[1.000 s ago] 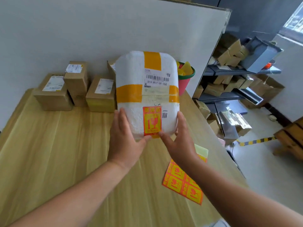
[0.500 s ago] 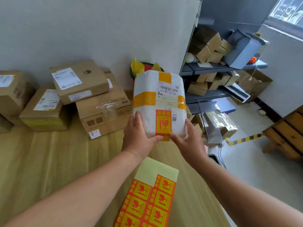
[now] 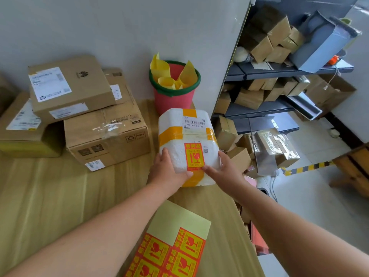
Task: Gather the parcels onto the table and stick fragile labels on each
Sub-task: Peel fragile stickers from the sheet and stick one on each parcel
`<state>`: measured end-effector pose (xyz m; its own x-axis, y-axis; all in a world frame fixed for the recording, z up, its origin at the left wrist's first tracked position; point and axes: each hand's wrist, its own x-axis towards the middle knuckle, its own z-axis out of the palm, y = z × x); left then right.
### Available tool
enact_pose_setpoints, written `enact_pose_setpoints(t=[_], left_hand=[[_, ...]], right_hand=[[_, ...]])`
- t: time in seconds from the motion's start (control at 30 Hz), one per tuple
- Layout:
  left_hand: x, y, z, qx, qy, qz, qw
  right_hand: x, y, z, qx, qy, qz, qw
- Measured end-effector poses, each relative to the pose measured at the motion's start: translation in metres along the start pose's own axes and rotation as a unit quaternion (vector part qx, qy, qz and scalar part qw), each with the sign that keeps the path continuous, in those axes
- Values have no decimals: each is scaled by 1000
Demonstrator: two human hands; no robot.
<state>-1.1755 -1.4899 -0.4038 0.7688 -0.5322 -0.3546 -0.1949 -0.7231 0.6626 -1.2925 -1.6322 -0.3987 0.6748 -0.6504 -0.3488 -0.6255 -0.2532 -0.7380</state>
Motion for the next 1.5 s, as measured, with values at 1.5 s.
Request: enact_pose_setpoints(t=[1.5], left_hand=[[22, -116, -273, -56, 243, -29, 968]], right_hand=[[36, -280, 159, -80, 15, -161, 984]])
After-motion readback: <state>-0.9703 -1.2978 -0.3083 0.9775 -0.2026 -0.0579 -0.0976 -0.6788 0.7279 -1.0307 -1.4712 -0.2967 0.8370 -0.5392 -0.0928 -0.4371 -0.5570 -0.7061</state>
